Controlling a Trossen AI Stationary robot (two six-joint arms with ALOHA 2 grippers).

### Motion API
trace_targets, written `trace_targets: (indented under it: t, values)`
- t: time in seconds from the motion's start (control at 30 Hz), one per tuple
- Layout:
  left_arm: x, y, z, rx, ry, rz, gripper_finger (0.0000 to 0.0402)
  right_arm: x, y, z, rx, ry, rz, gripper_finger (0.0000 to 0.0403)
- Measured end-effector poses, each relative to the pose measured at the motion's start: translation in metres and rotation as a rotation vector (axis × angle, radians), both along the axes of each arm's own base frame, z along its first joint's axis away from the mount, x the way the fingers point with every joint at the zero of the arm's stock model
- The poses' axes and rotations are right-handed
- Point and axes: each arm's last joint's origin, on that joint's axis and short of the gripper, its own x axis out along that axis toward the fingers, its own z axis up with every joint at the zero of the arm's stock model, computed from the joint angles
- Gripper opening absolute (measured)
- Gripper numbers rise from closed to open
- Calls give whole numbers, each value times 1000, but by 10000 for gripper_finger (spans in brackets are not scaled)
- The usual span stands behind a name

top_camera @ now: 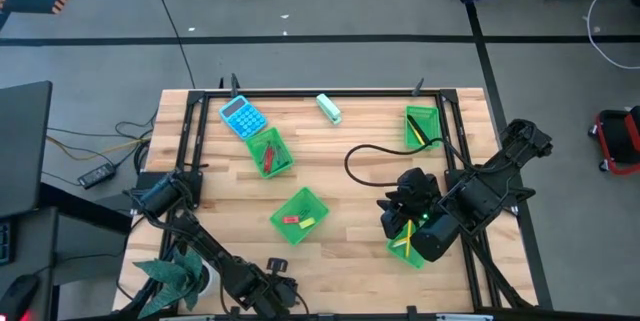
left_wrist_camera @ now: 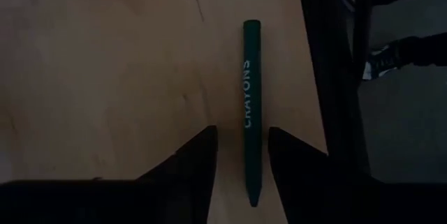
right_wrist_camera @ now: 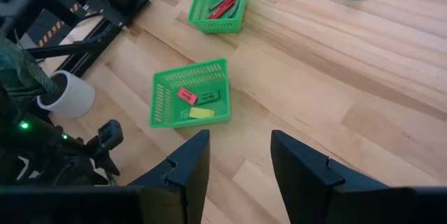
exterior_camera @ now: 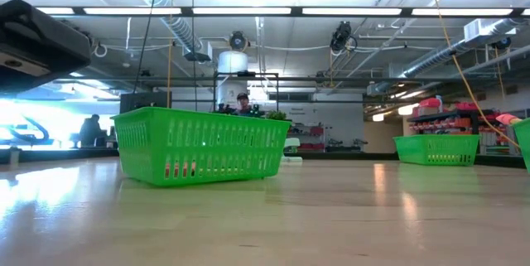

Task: Sort crayons/erasers/pens/pencils in bins
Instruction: Put the green crayon into the top left green bin

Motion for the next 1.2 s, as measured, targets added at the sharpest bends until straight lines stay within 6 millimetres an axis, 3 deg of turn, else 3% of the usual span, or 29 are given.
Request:
trace_targets:
  t: [0.87, 1.2]
  values:
    - [1, 10, -6, 90, 30, 31, 99, 0, 0, 0, -5, 3, 5, 158]
    - [-10, -1, -6, 206, -45, -187, 60, 0, 0, 0, -19, 11, 20, 158]
